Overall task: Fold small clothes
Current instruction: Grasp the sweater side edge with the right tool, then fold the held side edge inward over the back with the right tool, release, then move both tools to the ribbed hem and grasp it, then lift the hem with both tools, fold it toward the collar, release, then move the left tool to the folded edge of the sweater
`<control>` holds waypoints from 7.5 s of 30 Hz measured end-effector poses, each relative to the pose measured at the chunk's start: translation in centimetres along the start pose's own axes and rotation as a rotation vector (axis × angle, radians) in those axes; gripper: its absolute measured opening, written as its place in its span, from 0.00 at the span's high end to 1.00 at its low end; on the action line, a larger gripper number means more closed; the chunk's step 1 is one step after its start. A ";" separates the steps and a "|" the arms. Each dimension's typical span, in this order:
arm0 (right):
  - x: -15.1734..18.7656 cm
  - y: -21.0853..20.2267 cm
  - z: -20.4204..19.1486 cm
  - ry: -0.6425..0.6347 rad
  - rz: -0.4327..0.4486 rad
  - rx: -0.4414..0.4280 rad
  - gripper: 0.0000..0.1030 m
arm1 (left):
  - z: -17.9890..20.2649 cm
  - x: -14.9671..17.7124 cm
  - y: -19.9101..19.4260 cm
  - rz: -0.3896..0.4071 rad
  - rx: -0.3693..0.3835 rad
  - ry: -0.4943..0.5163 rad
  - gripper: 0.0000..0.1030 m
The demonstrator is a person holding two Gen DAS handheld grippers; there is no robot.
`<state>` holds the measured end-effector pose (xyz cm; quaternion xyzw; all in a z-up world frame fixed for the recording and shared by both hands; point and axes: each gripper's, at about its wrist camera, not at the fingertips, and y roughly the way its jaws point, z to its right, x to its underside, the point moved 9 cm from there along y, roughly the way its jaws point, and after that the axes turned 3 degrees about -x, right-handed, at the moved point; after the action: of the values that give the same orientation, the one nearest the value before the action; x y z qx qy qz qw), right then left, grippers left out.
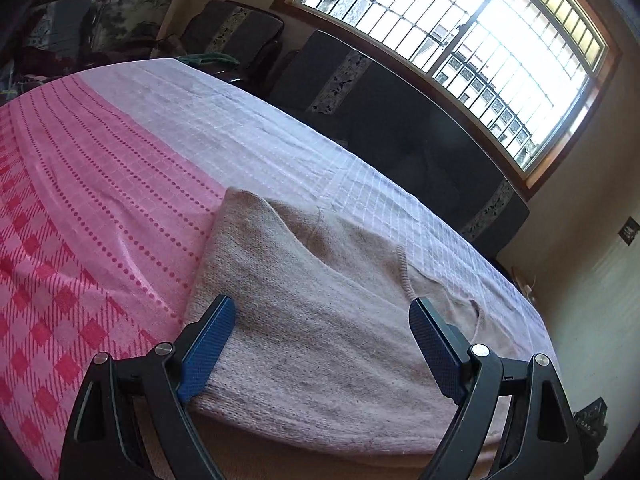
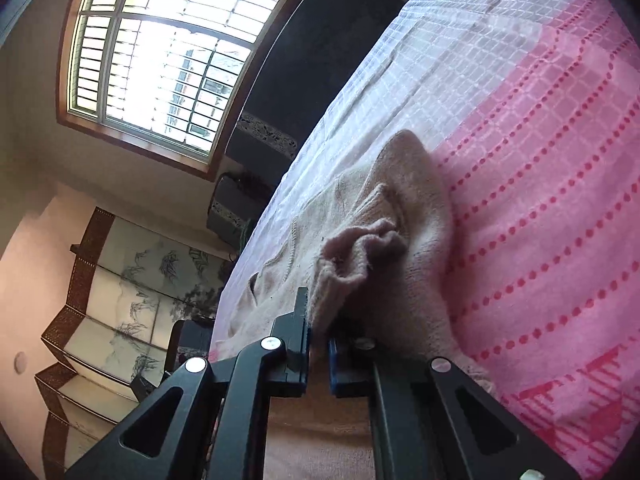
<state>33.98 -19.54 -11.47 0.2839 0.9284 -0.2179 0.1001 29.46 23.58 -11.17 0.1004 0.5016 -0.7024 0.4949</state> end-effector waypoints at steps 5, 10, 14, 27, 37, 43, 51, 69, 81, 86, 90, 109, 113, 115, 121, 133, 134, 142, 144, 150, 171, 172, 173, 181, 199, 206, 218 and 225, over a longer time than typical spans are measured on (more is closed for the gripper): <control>-0.4 -0.7 0.3 0.070 0.027 -0.092 0.95 | 0.3 -0.1 0.3 -0.001 -0.011 0.011 0.14; -0.9 -1.1 0.4 0.147 0.007 -0.186 0.88 | 0.5 -0.1 0.4 -0.004 -0.020 0.027 0.14; -1.6 -0.8 -0.7 0.131 -0.017 -0.134 0.68 | 0.9 -0.1 0.4 -0.005 -0.029 0.049 0.14; -2.7 0.2 1.5 -0.077 -0.020 0.234 0.93 | 1.1 0.0 0.7 -0.019 -0.046 0.063 0.14; -1.5 1.6 -0.8 -0.333 -0.016 0.462 0.92 | 1.4 0.2 0.9 -0.021 -0.079 0.088 0.14; -0.9 1.5 -1.4 -0.435 0.004 0.556 0.90 | 1.8 0.3 0.8 -0.013 -0.107 0.114 0.14; -0.7 1.9 -1.9 -0.523 0.014 0.655 0.89 | 2.1 0.5 0.9 -0.007 -0.142 0.154 0.14; -0.7 1.8 -1.8 -0.565 0.025 0.758 0.81 | 2.4 0.5 0.0 0.055 -0.246 0.202 0.14; -0.8 2.0 -2.0 -0.574 0.000 0.738 0.73 | 3.7 2.6 -9.6 0.031 -0.218 0.443 0.14; 2.1 -4.6 -5.5 -0.538 0.007 0.465 0.58 | 1.2 3.7 -18.0 -0.003 -0.071 0.499 0.14; 8.6 -12.0 -8.3 -0.630 -0.105 0.251 0.38 | -1.4 7.2 -23.3 -0.073 -0.004 0.534 0.14; 20.9 -21.3 -1.1 -0.575 -0.283 0.240 0.34 | -8.1 20.3 -26.1 -0.285 0.102 0.335 0.25; 21.6 -20.8 -1.1 -0.531 -0.315 0.238 0.56 | -7.8 20.6 -26.1 -0.299 0.118 0.329 0.31; 21.6 -20.7 -0.8 -0.485 -0.320 0.232 0.70 | -7.7 20.8 -26.3 -0.306 0.137 0.326 0.31; 22.2 -20.5 -0.3 -0.412 -0.342 0.182 0.83 | -9.3 20.0 -26.6 -0.277 0.091 0.276 0.31; 23.1 -19.8 -0.8 -0.348 -0.381 0.095 0.79 | -9.1 20.5 -26.2 -0.393 0.184 0.129 0.95; 23.1 -19.7 -0.8 -0.344 -0.378 0.094 0.80 | -9.4 20.5 -26.0 -0.394 0.185 0.090 0.95; 23.0 -19.5 -0.4 -0.328 -0.381 0.120 0.93 | -9.2 20.0 -26.4 -0.357 0.193 0.056 0.95; 22.8 -19.7 -0.9 -0.296 -0.372 0.069 0.93 | -8.8 19.0 -27.0 -0.324 0.217 0.029 0.95; 20.1 -20.5 -4.2 -0.232 -0.316 -0.068 0.93 | -5.7 14.0 -29.9 -0.185 0.289 0.043 0.96; 1.9 -9.7 -11.0 -0.298 -0.187 -0.019 0.93 | 0.7 -4.1 -18.7 0.027 0.156 0.079 0.96; 1.2 -8.7 -10.6 -0.292 -0.186 -0.006 0.93 | 0.8 -4.7 -17.5 0.024 0.142 0.079 0.96; 0.4 -7.6 -10.3 -0.281 -0.188 0.005 0.93 | 0.9 -5.2 -16.2 0.024 0.123 0.084 0.96; -3.3 -1.8 -5.3 -0.170 -0.187 0.065 0.93 | 0.7 -7.3 -6.8 -0.020 0.016 0.105 0.96; -5.6 3.6 -0.3 -0.089 -0.154 0.111 0.92 | -2.8 -8.5 1.5 -0.053 -0.058 0.098 0.94; -6.7 0.6 -0.9 -0.089 -0.063 0.075 0.71 | -3.1 -5.6 -0.6 -0.143 -0.127 0.238 0.86; -0.6 -4.0 -4.2 -0.353 -0.122 0.063 0.67 | -1.6 -1.3 -3.4 -0.142 -0.158 0.467 0.56; 4.0 -3.5 -3.8 -0.574 -0.109 0.264 0.68 | -2.2 -1.8 -2.6 -0.158 -0.150 0.459 0.52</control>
<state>28.47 -18.43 -8.16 0.1711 0.8397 -0.4128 0.3086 27.51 26.38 -9.52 0.1810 0.6578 -0.6586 0.3175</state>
